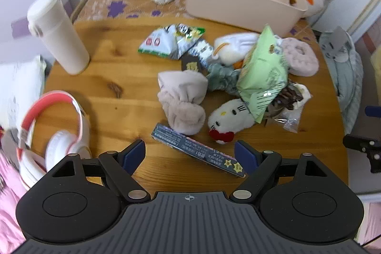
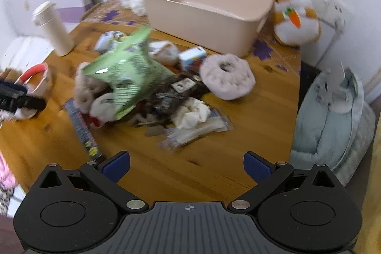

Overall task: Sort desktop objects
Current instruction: 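Reach the left tool to the blue toothpaste box while the right tool reaches the wrapped packet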

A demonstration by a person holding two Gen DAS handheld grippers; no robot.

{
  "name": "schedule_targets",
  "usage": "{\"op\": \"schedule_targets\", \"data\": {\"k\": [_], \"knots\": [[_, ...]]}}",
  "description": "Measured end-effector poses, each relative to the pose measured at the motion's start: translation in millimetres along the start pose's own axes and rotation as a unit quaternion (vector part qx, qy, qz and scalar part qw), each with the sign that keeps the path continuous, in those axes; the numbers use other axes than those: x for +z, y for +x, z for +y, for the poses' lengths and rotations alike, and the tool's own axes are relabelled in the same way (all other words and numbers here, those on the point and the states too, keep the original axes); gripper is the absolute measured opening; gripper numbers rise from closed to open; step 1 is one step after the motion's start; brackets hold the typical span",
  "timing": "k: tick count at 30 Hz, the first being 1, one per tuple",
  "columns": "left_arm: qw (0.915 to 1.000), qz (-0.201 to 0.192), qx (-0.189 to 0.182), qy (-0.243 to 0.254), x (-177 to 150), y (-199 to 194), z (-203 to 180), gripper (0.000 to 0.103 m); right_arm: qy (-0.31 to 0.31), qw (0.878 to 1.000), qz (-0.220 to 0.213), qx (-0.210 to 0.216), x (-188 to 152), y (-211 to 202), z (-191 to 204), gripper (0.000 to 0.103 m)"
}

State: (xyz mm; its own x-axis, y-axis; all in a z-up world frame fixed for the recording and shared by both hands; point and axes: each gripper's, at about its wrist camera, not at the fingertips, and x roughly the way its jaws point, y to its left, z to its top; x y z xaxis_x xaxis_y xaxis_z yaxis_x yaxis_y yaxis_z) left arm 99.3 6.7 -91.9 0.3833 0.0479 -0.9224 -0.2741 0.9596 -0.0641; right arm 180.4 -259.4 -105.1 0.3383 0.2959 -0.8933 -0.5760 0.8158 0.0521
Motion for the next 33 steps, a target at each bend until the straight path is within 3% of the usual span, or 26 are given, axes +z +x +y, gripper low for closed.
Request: {"op": "schedule_targets", "data": {"k": [5, 9, 20, 27, 33], "knots": [[0.9992, 0.012, 0.0, -0.039, -4, 26, 5, 0.083, 0.04, 0.999, -0.01, -0.013, 6, 30, -13, 0.099], [0.9976, 0.035, 0.013, -0.059, -5, 53, 7, 0.068, 0.041, 0.999, -0.004, -0.016, 12, 57, -10, 0.096], [0.9923, 0.072, 0.017, -0.099, -4, 95, 3, 0.068, 0.049, 0.996, 0.044, -0.057, 14, 116, 4, 0.09], [0.9898, 0.073, 0.036, -0.116, -2, 113, -9, 0.068, 0.117, 0.99, 0.046, -0.066, 13, 137, -1, 0.087], [0.987, 0.086, 0.046, -0.128, -6, 127, -9, 0.055, 0.142, 0.986, 0.033, -0.083, 11, 140, -3, 0.082]]}}
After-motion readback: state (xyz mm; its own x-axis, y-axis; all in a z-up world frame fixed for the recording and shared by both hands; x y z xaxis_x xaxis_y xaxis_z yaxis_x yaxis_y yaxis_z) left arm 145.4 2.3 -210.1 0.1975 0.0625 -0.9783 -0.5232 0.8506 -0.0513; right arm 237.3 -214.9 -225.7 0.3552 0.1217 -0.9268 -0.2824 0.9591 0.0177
